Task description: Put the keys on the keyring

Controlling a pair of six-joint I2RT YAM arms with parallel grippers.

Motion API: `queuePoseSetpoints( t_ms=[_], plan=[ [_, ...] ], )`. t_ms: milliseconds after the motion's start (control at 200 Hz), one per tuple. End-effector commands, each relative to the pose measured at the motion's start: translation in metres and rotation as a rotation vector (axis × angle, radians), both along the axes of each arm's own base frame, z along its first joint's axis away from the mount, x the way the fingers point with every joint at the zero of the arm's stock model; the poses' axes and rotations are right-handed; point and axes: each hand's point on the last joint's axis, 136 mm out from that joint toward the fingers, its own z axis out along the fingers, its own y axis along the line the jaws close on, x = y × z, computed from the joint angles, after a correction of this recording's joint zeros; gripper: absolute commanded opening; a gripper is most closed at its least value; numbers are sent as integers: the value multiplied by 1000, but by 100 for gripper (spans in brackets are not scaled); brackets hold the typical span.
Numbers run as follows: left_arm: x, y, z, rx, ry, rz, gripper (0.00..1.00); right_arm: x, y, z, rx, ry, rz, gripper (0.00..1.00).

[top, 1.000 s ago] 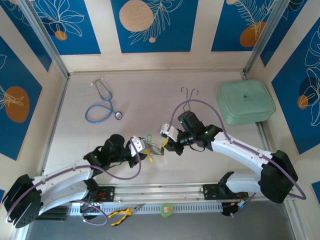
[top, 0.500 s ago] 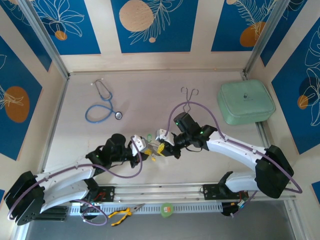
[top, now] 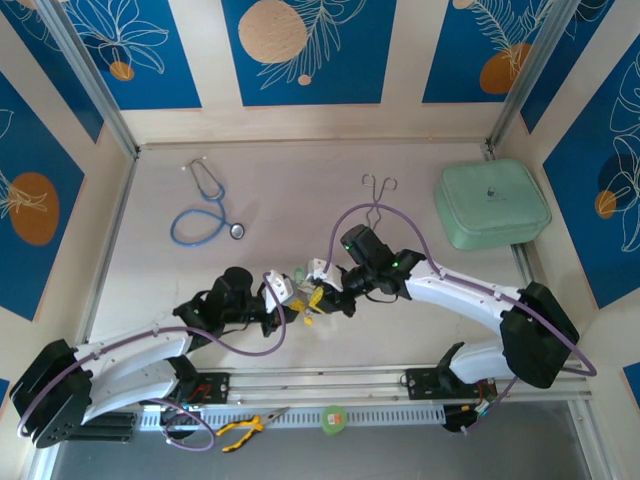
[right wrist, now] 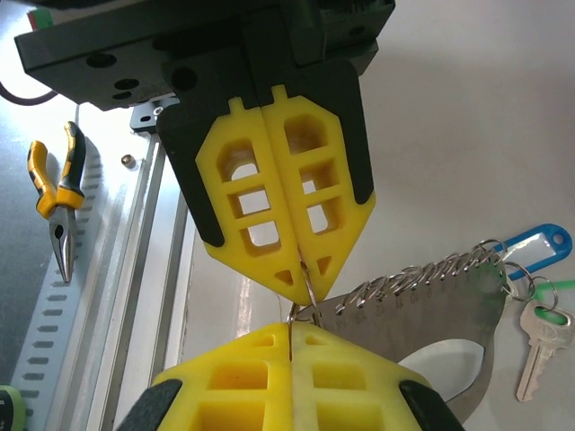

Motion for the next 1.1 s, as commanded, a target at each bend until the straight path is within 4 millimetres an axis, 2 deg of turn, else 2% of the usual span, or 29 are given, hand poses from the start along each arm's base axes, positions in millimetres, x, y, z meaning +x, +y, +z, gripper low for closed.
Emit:
queuePoseSetpoints(
  t_ms=[0, 270, 570, 1090],
  plan=[
    [-4, -8, 12, -43, -8, -36, 0, 0, 10, 10, 27, 2, 20, 0],
    [-5, -8, 12, -43, -4, -37, 0, 14, 13, 4, -7, -3, -49, 0],
    [-1, -4, 15, -47, -41, -15, 0, 33, 8, -5, -69, 36, -194, 0],
    [0, -1, 17, -36, -94, -14, 0, 32, 8, -14, -105, 186, -289, 0]
  ],
)
